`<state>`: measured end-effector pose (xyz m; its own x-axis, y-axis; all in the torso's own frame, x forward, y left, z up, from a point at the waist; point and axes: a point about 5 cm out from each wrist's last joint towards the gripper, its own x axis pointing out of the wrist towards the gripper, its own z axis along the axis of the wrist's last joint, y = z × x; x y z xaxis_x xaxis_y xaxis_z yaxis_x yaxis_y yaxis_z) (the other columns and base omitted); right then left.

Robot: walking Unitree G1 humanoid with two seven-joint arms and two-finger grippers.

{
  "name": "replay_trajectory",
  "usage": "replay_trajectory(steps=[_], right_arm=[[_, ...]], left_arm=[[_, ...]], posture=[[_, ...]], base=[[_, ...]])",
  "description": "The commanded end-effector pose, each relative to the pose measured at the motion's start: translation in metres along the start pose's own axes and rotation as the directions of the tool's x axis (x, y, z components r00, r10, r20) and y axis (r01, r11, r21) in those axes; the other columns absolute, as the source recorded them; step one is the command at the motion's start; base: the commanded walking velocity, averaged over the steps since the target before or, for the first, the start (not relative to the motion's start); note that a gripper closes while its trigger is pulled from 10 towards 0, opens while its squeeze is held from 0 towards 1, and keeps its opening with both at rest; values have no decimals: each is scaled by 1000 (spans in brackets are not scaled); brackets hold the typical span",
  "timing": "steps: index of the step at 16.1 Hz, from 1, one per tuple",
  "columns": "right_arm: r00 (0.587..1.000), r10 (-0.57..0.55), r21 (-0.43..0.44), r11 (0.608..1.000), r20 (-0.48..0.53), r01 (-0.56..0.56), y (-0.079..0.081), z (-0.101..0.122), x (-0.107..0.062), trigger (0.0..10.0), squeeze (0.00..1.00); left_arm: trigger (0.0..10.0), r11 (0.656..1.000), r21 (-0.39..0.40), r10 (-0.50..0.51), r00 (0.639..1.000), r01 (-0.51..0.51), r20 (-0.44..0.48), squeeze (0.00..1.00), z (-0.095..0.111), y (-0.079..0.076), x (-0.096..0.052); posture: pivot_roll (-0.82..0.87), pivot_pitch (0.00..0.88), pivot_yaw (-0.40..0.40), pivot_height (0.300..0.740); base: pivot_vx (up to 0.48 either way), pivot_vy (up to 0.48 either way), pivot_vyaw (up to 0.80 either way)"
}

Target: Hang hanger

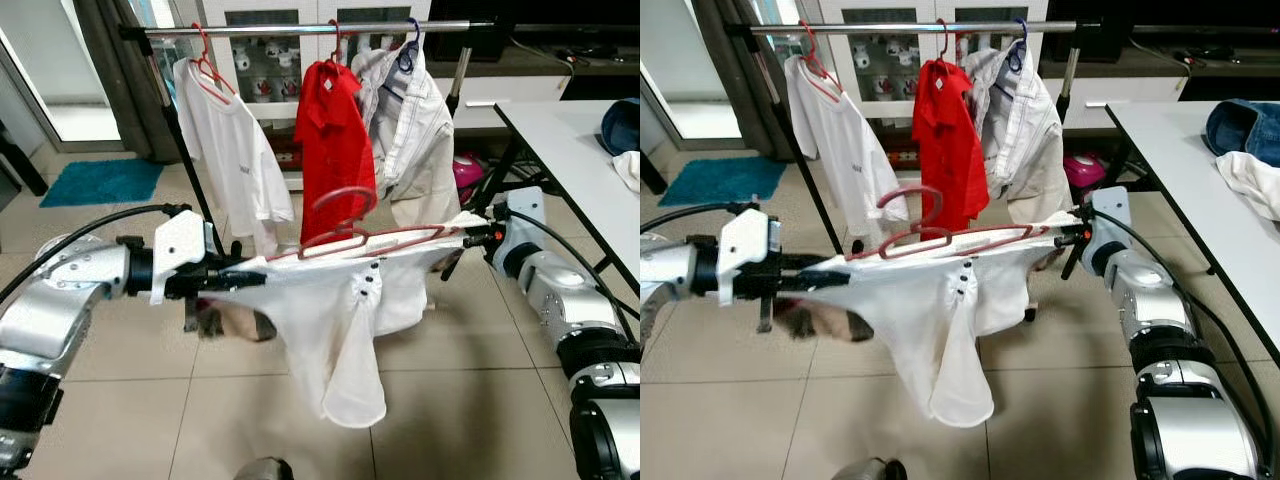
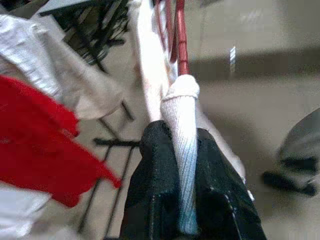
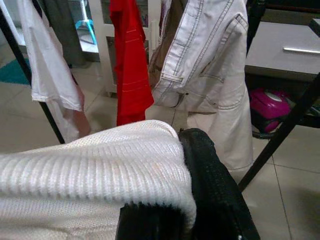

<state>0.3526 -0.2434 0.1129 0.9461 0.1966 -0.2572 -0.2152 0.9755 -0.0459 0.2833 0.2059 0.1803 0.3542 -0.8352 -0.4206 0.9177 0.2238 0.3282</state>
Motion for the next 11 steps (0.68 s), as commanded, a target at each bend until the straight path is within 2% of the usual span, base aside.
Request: replay_trajectory(steps=[1,2,3,5,8,10,11], right_arm=[[963,-269,-3,963,-16,269,-71,8,-36,0,0],[965,-262,-8,965,-13,262,-70,8,-35,0,0],[971,-240,-24,971,-7,239,-66,10,-34,0,0],[979,-204,-67,977,-1,204,-58,11,-31,0,0],[993,-114,-152,981,37,118,-33,19,-23,0,0],[999,-4,-238,971,48,15,-6,25,-17,0,0],[999,18,-244,970,48,-6,1,25,-16,0,0]], left_arm=[[0,993,-37,105,970,-115,-220,0,-27,10,-36],[0,993,-31,107,967,-117,-233,0,-29,10,-34],[0,993,-3,116,951,-122,-287,0,-35,12,-30],[0,983,74,185,924,-170,-334,0,-41,20,-21],[0,980,127,182,938,-150,-295,0,-35,24,5],[0,968,137,241,932,-211,-272,0,-28,35,19],[0,960,131,272,929,-246,-249,0,-26,39,22]], posture=[[-41,0,54,740],[-42,0,54,740],[-42,0,55,740],[-44,0,58,740],[-47,0,61,740],[-50,0,67,740],[-51,0,68,740]], base=[[0,0,0],[0,0,0],[0,0,0],[0,0,0],[0,0,0],[0,0,0],[0,0,0]])
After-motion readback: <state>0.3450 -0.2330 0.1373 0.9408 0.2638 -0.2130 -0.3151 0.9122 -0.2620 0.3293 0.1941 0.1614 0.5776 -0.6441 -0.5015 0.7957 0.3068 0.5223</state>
